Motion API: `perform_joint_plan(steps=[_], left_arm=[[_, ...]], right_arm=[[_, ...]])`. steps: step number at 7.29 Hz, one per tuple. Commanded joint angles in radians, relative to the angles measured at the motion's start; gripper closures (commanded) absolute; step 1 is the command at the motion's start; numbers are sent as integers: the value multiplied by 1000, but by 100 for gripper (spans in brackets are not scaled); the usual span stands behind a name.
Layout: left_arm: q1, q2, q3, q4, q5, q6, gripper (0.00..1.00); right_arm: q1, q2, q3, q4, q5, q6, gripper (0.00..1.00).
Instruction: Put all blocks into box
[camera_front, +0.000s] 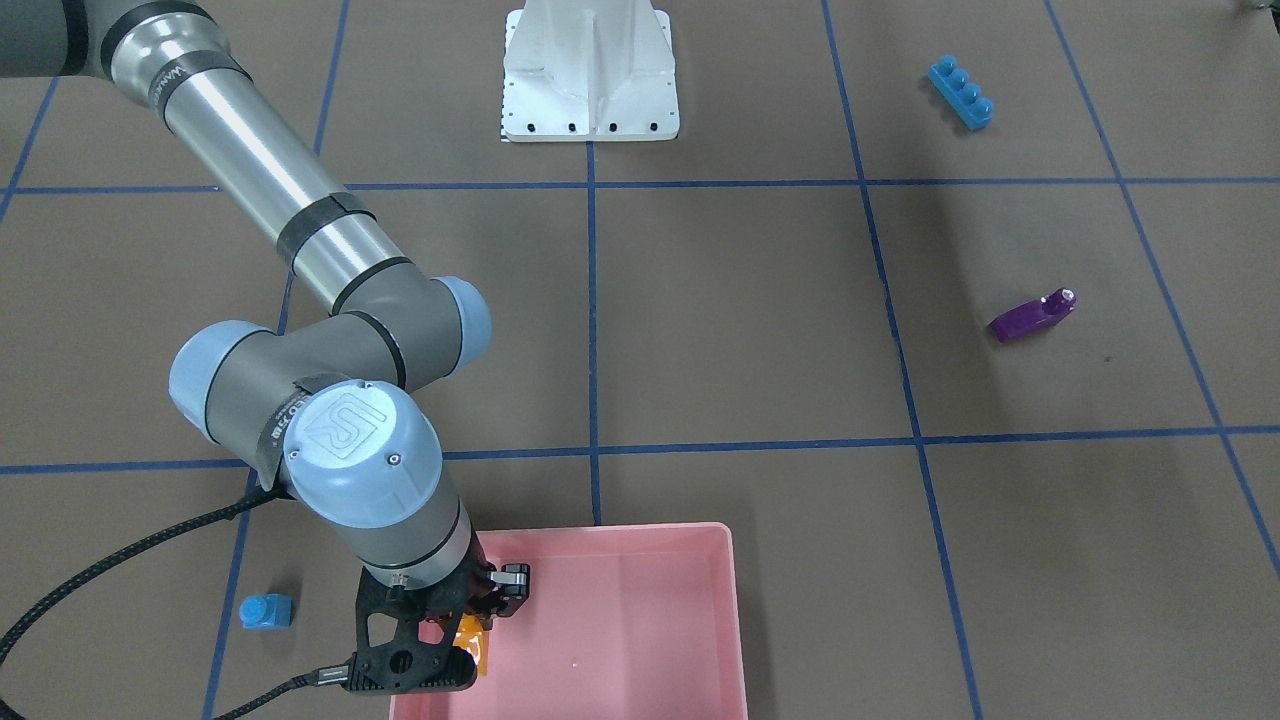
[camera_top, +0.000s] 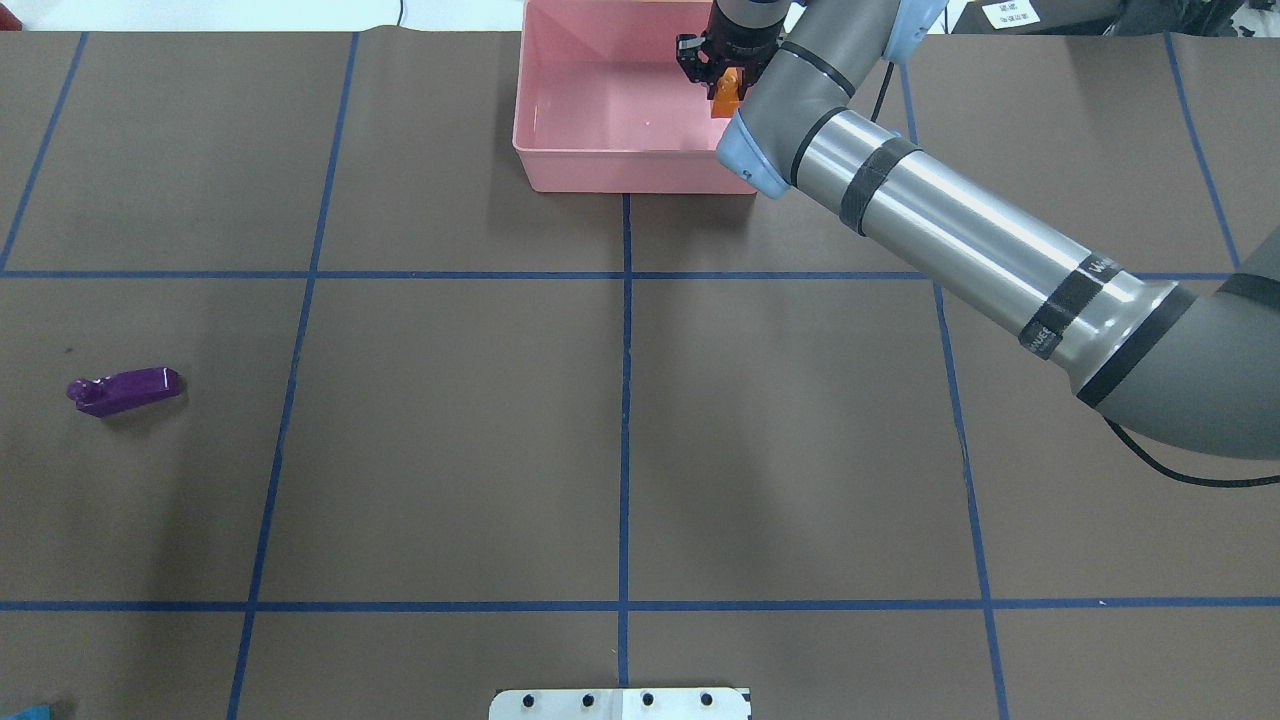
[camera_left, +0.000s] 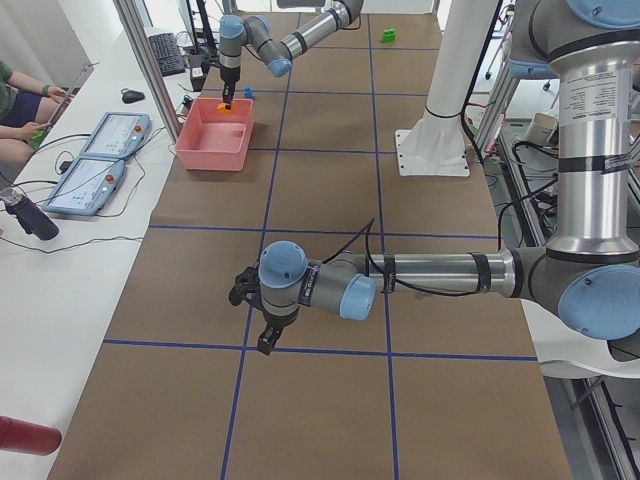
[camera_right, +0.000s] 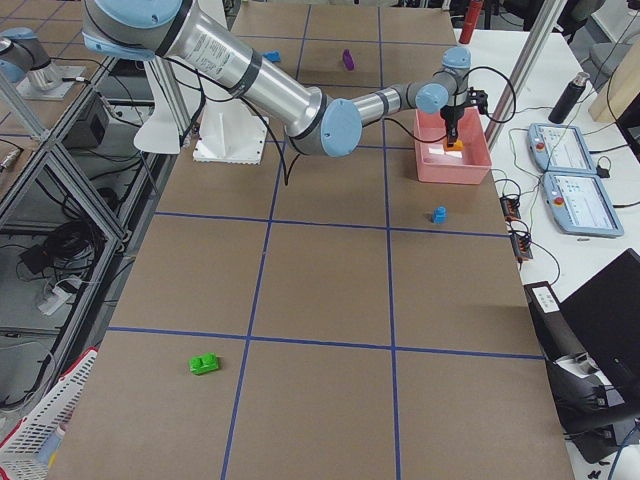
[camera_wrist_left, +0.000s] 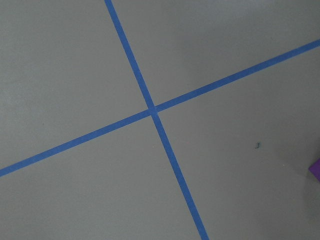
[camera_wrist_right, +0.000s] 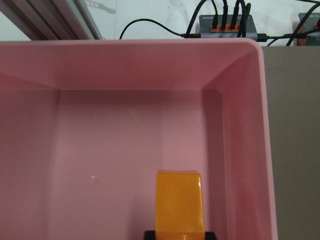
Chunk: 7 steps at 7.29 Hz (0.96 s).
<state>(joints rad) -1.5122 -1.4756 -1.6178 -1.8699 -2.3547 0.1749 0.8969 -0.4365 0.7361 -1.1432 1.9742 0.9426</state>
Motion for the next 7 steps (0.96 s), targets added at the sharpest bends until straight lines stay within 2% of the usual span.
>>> perform_joint_plan(steps=[1,2,4,5,7], left_arm=[[1,-2,1,0,0,0,0],[1,-21,1,3,-2,-2,0],[1,-22,-4,-1,-12,2,0],[1,-22,-5,-38,-43,-2,0],[51,-49,-23,-43,-71,-3,0]], right_arm=[[-12,-16,0,6,-26,-1,52],[-12,-31,0,43,-26,2,2],[-3,-31,18,42,-23,10,1],[14,-31,63,19,-6,9,1],[57,-37,229,-209,49,-5,1]])
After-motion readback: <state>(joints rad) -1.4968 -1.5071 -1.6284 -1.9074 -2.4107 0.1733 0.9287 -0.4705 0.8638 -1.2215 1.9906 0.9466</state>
